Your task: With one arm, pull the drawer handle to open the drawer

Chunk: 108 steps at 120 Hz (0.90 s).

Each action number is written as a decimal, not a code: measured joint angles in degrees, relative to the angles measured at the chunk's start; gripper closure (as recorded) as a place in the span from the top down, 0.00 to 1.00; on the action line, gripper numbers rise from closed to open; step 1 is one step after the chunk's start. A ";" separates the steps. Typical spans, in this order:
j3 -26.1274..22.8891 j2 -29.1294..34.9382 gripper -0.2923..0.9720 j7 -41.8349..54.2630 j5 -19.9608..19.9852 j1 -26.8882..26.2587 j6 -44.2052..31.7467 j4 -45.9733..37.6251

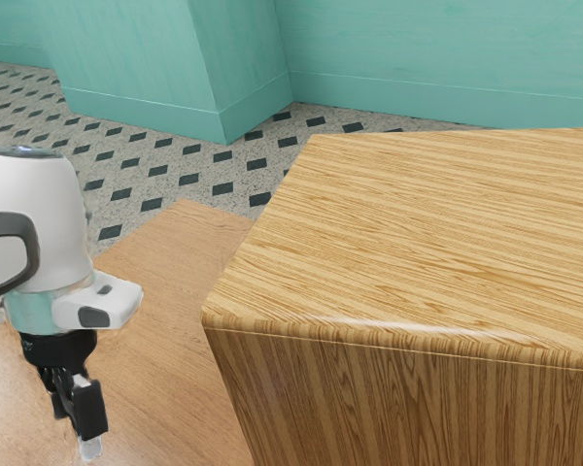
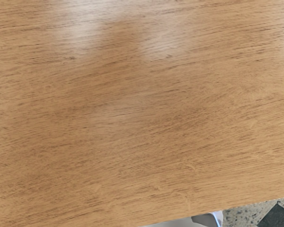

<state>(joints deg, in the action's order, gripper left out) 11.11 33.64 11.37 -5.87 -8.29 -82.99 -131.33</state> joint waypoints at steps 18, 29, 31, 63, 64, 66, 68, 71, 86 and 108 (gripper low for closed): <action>-3.67 1.14 0.77 -0.84 -1.00 -0.02 -13.29 4.26; -3.54 0.76 0.77 -5.49 1.64 0.32 -20.27 7.43; -3.73 0.66 0.77 -6.74 1.88 0.23 -21.52 7.67; -3.86 -4.86 0.77 -22.10 14.37 0.92 -41.93 8.53; -3.84 -4.92 0.77 -22.47 14.81 0.98 -42.43 8.54; -3.80 -5.01 0.77 -23.18 15.69 1.08 -43.37 8.55; -3.69 -5.17 0.77 -23.89 16.53 1.11 -44.24 8.55; -3.56 -5.47 0.77 -24.92 17.67 1.13 -45.43 8.55; -2.26 -8.28 0.77 -29.43 22.08 0.69 -49.71 8.54; -2.06 -9.97 0.77 -34.54 24.63 -0.15 -52.74 7.81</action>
<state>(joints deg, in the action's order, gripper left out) 9.05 23.66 -23.18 18.76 -8.44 -135.73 -123.52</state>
